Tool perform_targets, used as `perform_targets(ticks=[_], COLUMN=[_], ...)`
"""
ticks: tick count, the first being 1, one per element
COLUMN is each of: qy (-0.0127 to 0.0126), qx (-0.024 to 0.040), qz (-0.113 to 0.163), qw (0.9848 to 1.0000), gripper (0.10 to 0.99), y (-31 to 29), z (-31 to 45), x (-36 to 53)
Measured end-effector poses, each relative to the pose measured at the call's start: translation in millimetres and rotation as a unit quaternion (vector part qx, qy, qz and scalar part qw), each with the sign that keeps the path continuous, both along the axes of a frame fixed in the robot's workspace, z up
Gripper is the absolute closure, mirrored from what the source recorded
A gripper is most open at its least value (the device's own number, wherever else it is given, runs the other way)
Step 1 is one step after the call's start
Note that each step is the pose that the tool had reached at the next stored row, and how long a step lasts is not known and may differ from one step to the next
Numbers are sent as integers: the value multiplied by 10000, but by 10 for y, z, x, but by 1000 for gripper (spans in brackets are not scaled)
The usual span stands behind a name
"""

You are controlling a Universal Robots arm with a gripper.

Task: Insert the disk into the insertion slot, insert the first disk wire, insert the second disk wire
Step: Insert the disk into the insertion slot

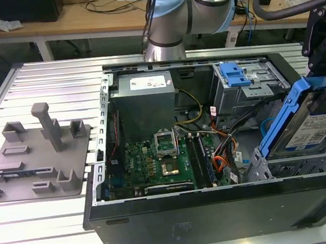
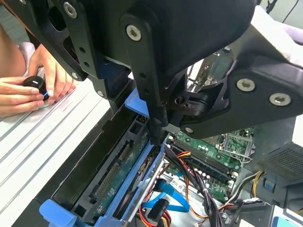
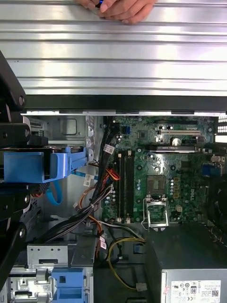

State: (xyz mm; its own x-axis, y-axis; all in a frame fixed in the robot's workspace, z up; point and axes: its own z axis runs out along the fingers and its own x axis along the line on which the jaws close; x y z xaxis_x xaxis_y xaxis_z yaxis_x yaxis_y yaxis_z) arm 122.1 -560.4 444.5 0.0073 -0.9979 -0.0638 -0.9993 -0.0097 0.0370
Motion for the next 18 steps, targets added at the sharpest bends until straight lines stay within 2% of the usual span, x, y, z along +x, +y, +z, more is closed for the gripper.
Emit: perform_targets(ticks=[3,9,12,13,14,15,18], qy=[0,0,0,0,0,0,0], qx=[0,0,-2,-2,-2,-1,-1], qz=[0,0,0,0,0,0,0], qw=[10000,10000,10000,10000,10000,10000,10000], gripper=[722,722,710,588,588,463,463], y=[-5,-23,-39,-39,-39,-39,-39], z=[-48,-194,-324,-326,-326,-328,-329], x=[0,0,0,0,0,0,0])
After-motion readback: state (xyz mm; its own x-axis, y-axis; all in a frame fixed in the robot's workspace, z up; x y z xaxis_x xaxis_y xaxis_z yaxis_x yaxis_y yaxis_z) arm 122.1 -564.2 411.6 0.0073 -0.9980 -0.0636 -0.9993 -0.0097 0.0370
